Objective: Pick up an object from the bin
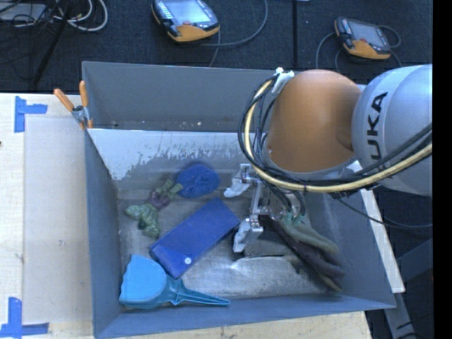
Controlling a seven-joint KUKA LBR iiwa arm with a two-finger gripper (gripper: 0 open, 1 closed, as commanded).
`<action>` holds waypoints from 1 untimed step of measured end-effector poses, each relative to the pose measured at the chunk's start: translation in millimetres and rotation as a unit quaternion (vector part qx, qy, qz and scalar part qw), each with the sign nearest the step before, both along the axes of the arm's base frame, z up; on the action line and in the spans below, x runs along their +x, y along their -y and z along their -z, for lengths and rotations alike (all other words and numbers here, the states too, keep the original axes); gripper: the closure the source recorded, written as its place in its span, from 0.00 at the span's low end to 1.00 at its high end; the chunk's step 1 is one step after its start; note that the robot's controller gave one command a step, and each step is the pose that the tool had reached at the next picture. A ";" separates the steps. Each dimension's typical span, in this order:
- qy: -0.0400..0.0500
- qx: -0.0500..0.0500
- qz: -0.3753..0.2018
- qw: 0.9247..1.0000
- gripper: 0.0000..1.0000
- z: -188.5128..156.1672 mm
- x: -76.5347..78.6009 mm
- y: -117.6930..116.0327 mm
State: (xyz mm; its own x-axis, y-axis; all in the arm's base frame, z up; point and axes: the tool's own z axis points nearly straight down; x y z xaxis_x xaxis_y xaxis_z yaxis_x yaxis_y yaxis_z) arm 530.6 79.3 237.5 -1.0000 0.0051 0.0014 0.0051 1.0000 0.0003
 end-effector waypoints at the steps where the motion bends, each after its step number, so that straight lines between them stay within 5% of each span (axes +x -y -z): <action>1: 0.000 0.000 0.000 1.000 0.00 0.0 0.0 0.0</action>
Offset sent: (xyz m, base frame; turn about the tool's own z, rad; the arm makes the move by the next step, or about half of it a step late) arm 0.0301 -0.0128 -0.1108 0.2153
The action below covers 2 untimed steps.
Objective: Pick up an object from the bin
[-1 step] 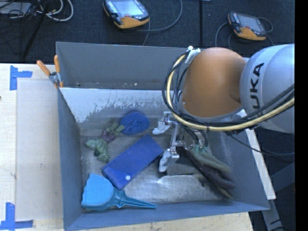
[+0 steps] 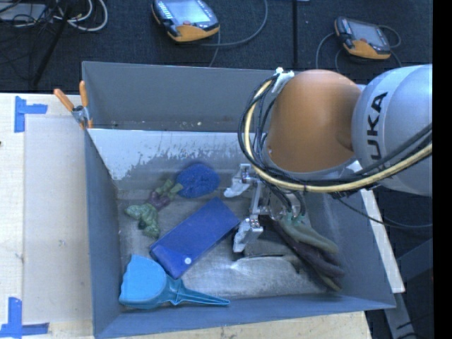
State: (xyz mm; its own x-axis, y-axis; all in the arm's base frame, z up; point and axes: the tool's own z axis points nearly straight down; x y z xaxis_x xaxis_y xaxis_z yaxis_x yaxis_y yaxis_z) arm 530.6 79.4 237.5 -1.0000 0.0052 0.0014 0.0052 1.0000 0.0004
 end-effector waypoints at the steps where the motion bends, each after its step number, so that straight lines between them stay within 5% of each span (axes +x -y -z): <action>1: -0.002 -0.001 0.107 0.994 1.00 114.4 29.6 12.9; 2: -0.001 0.000 0.107 0.994 1.00 111.7 29.7 12.6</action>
Offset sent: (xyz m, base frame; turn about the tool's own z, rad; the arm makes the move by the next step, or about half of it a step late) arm 0.0000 0.0000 0.0000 0.0000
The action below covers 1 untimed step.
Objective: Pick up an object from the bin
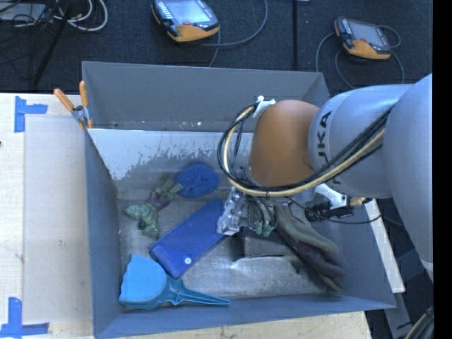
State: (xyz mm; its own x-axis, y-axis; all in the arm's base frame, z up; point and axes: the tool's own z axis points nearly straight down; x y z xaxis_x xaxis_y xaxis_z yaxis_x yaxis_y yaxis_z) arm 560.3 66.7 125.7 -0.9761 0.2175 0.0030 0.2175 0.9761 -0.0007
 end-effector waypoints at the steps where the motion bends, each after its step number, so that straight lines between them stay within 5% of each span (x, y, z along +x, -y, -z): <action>1: -0.002 0.000 -0.011 1.000 1.00 -48.3 -0.1 -5.7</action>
Offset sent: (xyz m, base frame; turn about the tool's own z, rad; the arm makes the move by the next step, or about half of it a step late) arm -0.0052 0.0020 0.0997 0.0007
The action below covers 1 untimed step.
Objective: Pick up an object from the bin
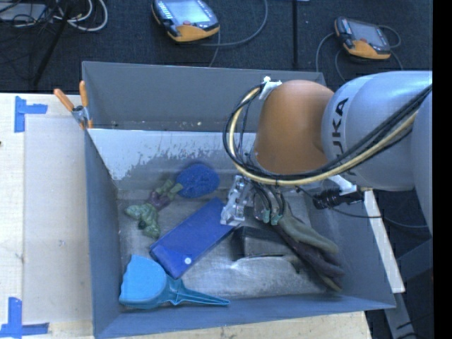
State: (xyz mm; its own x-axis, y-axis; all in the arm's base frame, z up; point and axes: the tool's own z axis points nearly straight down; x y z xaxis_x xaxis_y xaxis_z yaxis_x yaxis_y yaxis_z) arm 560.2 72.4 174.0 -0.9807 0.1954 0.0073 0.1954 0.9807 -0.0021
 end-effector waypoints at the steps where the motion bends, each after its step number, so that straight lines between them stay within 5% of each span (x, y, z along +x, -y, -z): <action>1: 0.003 0.000 0.009 1.000 1.00 -45.5 -3.7 2.9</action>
Offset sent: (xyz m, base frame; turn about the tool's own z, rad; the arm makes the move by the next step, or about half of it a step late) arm -0.0311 -0.0608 0.1356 -0.0862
